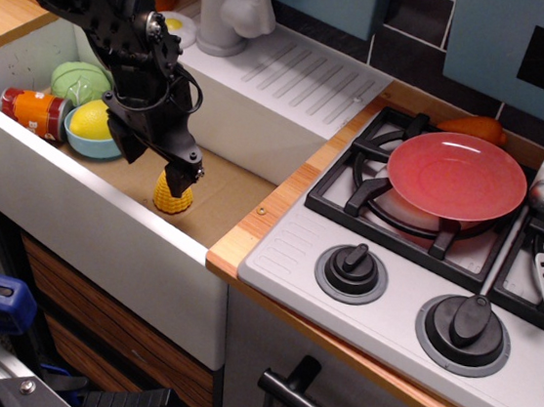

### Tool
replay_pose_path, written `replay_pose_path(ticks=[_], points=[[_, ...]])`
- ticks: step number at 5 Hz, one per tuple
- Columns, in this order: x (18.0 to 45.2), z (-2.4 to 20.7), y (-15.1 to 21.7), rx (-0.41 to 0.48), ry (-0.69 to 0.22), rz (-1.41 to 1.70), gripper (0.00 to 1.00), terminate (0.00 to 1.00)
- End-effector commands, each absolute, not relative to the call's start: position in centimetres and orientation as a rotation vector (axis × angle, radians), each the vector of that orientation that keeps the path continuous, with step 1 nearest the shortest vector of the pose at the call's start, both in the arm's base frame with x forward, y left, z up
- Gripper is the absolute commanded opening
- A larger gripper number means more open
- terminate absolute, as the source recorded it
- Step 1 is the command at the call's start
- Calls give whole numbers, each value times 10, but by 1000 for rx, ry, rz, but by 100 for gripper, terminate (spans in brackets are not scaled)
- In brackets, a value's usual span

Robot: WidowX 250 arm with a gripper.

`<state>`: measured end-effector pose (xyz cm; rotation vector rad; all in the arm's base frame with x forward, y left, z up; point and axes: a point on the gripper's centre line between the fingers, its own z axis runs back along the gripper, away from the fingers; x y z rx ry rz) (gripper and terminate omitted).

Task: Put corn on plate

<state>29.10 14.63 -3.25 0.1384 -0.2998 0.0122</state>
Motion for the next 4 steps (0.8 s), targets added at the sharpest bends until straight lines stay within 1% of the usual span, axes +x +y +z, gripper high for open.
replay_pose_path(ticks=[1,4], points=[[293,-33,157,178,-365,16,100,0],[306,-44,162,124,-343,-4,100,0]])
